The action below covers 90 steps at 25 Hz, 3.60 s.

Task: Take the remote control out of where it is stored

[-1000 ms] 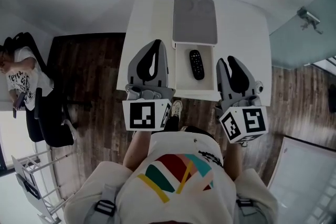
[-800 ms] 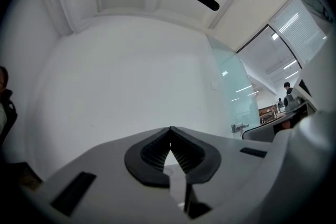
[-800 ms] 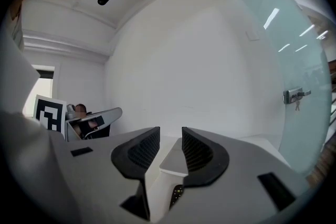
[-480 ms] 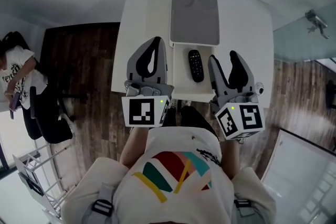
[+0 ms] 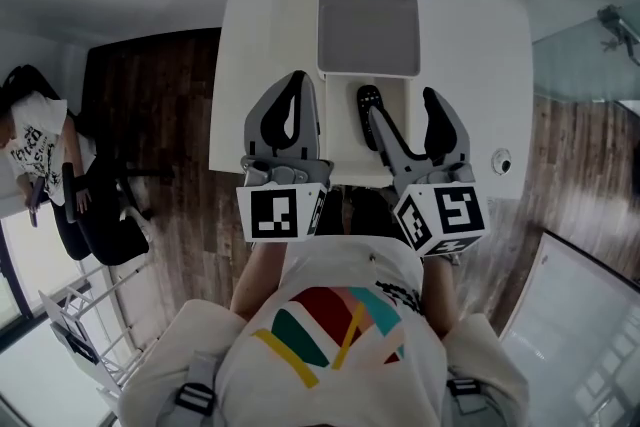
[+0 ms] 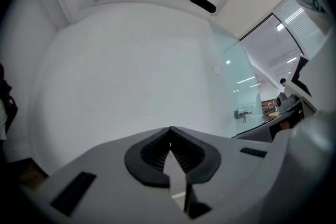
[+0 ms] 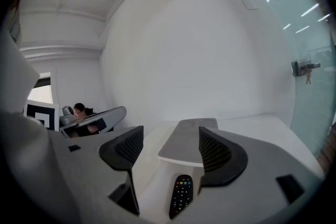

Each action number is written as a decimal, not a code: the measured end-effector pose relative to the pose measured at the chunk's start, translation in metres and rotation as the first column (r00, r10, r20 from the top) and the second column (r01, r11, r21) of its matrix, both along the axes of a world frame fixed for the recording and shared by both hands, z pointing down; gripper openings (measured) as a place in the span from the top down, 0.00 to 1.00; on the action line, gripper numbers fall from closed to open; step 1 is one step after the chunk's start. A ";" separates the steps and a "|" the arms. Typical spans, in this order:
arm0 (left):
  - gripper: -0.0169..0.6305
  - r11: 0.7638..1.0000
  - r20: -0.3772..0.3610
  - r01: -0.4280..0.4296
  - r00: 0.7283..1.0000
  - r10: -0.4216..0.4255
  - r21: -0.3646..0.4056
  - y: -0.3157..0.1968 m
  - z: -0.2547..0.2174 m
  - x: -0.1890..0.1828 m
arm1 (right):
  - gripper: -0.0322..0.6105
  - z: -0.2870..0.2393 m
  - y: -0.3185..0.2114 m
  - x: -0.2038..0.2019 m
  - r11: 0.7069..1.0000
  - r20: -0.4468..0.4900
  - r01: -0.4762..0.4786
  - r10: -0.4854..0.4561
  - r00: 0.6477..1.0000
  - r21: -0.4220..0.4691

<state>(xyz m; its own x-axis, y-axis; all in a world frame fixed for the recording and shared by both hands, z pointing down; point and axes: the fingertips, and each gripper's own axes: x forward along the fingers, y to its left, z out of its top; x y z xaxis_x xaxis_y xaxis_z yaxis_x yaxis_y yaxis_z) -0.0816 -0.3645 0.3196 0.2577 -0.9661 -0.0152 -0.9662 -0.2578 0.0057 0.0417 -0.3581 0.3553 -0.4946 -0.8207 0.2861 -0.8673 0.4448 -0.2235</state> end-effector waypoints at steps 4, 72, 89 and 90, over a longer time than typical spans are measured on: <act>0.96 1.000 0.007 0.007 1.000 -0.007 -0.017 -0.003 0.009 -0.002 | 0.47 0.022 -0.002 -0.010 0.998 -0.004 0.024 -0.025 1.000 -0.056; 0.96 0.971 -0.036 0.041 0.998 -0.051 -0.234 -0.041 0.114 -0.042 | 0.56 0.225 0.005 -0.030 0.751 -0.420 -0.122 -0.219 0.881 -0.649; 0.96 0.996 -0.043 0.039 0.998 -0.043 -0.086 -0.033 0.034 -0.022 | 0.56 0.097 -0.032 -0.021 0.931 -0.403 -0.084 -0.071 0.913 -0.356; 0.96 0.997 -0.039 0.040 0.998 -0.043 -0.067 -0.034 0.026 -0.019 | 0.56 0.085 -0.036 -0.018 0.943 -0.396 -0.083 -0.055 0.917 -0.322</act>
